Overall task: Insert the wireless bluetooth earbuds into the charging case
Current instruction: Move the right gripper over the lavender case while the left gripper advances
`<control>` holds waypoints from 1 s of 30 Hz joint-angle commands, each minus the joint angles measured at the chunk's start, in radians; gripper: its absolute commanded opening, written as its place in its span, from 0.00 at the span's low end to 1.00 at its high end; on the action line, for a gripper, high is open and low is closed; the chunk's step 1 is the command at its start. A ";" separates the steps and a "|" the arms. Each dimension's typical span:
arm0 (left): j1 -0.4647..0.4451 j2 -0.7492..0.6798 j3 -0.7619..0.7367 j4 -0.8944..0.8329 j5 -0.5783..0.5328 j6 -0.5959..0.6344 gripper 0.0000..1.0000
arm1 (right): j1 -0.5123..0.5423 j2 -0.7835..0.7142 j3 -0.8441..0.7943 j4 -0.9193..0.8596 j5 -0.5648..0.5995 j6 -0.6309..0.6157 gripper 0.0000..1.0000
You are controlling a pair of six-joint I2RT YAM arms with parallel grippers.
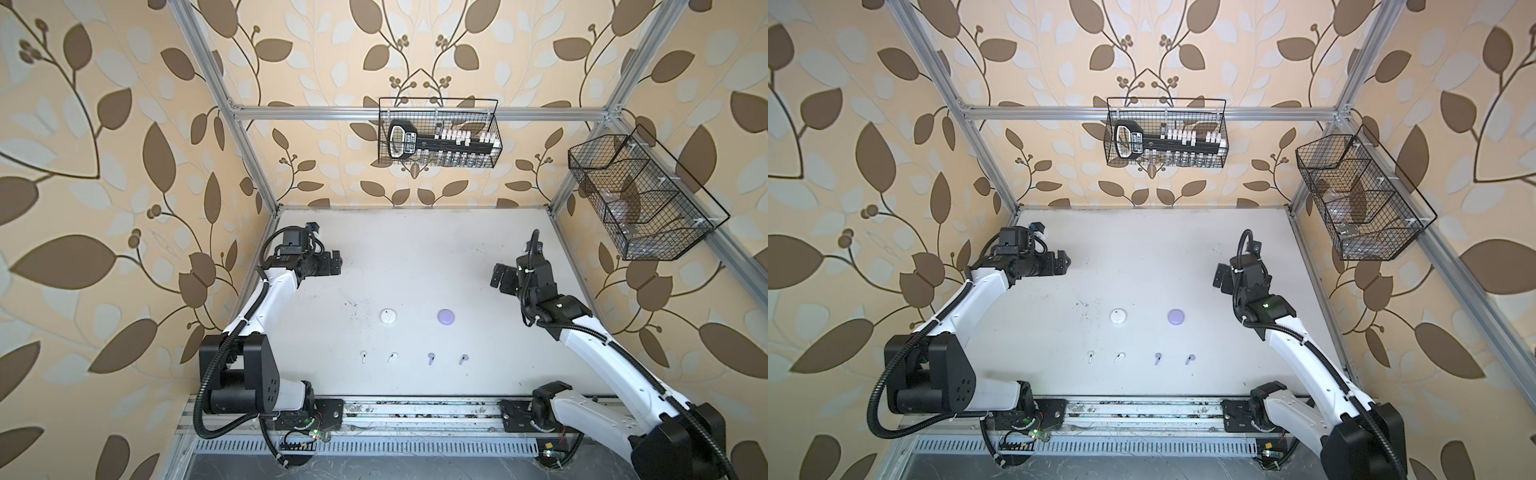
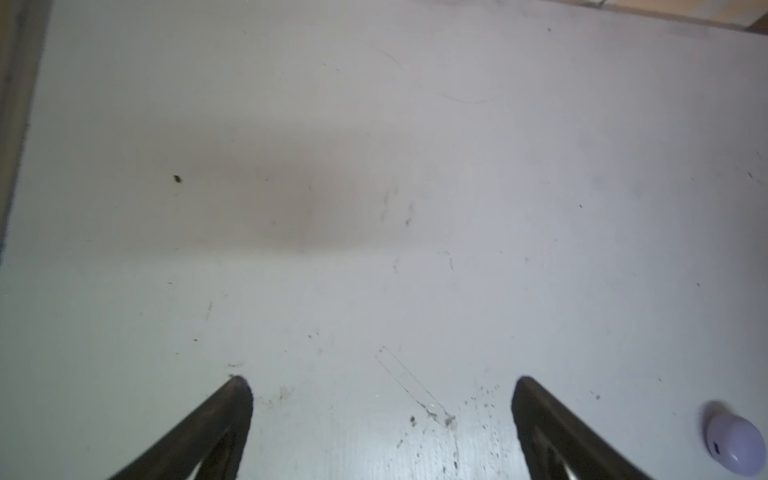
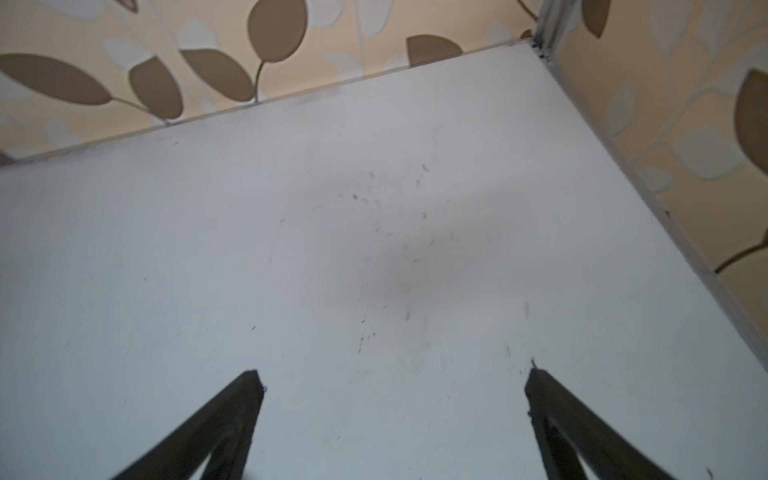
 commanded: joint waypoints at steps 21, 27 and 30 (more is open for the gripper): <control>-0.124 -0.135 -0.126 -0.062 0.322 0.180 0.97 | 0.461 0.310 -0.033 -0.005 -0.030 0.257 0.96; -0.124 -0.133 -0.136 -0.056 0.327 0.180 0.96 | 0.470 0.411 -0.011 0.027 -0.052 0.287 0.91; -0.124 -0.130 -0.138 -0.052 0.328 0.177 0.96 | 0.470 0.445 0.001 0.036 -0.051 0.295 0.89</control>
